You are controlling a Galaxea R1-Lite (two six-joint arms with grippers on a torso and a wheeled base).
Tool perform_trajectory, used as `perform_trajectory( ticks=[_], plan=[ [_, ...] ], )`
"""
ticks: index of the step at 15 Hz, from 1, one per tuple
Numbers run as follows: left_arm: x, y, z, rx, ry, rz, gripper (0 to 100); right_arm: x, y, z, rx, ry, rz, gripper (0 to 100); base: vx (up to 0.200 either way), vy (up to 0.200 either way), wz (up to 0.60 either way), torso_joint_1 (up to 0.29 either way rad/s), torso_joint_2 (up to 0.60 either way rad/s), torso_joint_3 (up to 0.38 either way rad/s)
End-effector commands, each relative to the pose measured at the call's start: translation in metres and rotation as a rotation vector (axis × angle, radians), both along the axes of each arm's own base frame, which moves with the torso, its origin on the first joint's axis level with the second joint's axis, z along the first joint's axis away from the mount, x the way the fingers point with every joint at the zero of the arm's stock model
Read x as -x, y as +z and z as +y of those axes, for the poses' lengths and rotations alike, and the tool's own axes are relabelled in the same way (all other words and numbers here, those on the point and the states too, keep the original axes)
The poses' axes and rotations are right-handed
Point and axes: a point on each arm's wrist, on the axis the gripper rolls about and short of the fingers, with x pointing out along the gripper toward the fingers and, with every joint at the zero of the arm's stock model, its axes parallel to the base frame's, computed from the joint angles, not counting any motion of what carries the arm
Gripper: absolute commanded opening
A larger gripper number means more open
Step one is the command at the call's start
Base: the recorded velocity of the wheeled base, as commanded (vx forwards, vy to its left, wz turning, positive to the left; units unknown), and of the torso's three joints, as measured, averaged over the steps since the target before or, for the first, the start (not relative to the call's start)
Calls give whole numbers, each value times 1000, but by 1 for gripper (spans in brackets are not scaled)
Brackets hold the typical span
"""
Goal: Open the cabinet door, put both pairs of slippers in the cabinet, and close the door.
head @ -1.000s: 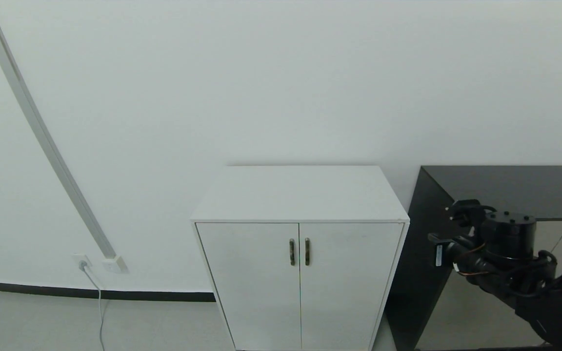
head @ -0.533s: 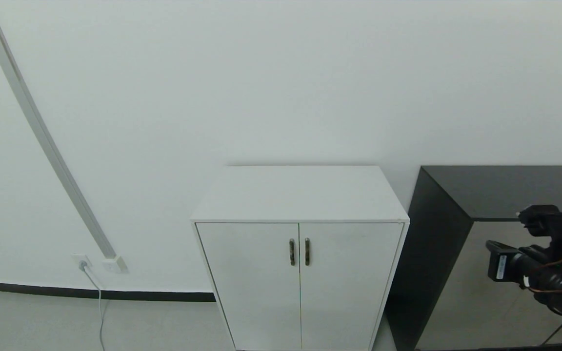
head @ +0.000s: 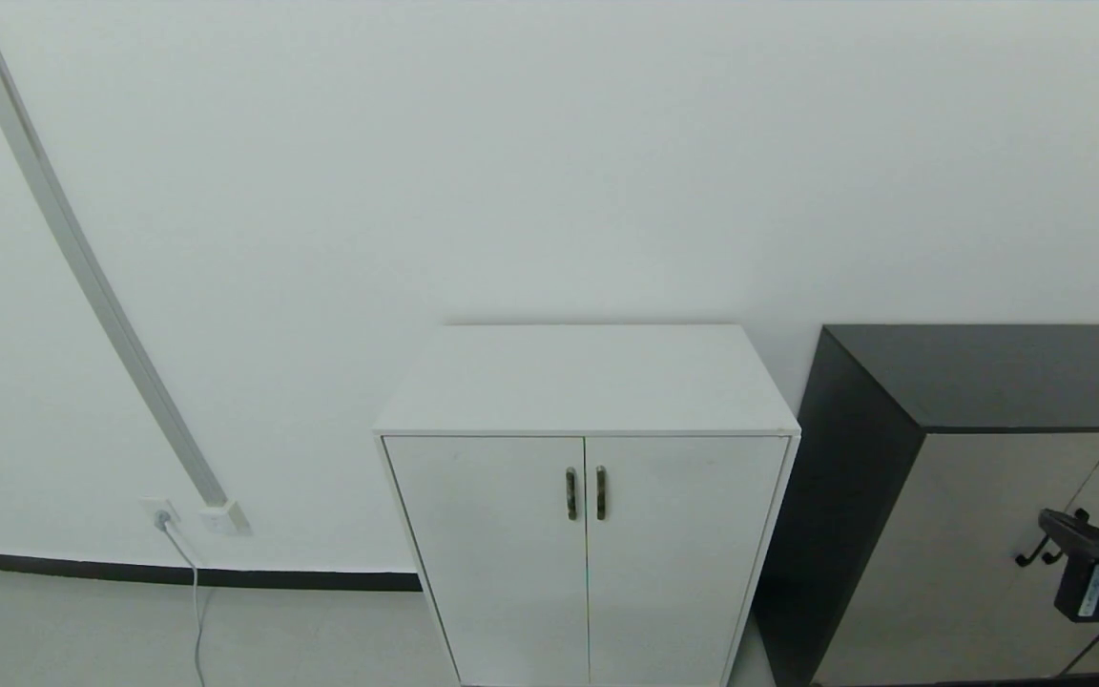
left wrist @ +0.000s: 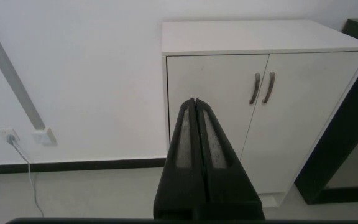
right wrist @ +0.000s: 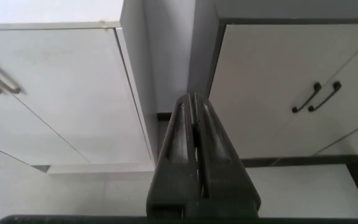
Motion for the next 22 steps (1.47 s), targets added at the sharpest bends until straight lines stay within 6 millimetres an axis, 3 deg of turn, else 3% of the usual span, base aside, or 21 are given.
perform_trajectory(
  ticks=[1,9,12,13,16,22],
  plan=[
    [0,0,0,0,0,0,0,22,6,-2,-3,0,-38,0,0,0,0,0,0,0],
    [0,0,0,0,0,2,0,93,0,-6,-25,57,2,0,0,0,0,0,0,0],
    [0,0,0,0,0,0,0,117,-7,-7,-28,69,-8,0,0,0,0,0,0,0],
    [0,0,0,0,0,0,0,134,-14,-8,-30,81,4,0,0,0,0,0,0,0],
    [0,0,0,0,0,2,0,152,-24,-10,-31,81,-16,0,0,0,0,0,0,0],
    [0,0,0,1,0,0,0,167,-34,-11,-34,81,-109,0,0,0,0,0,0,0]
  ],
)
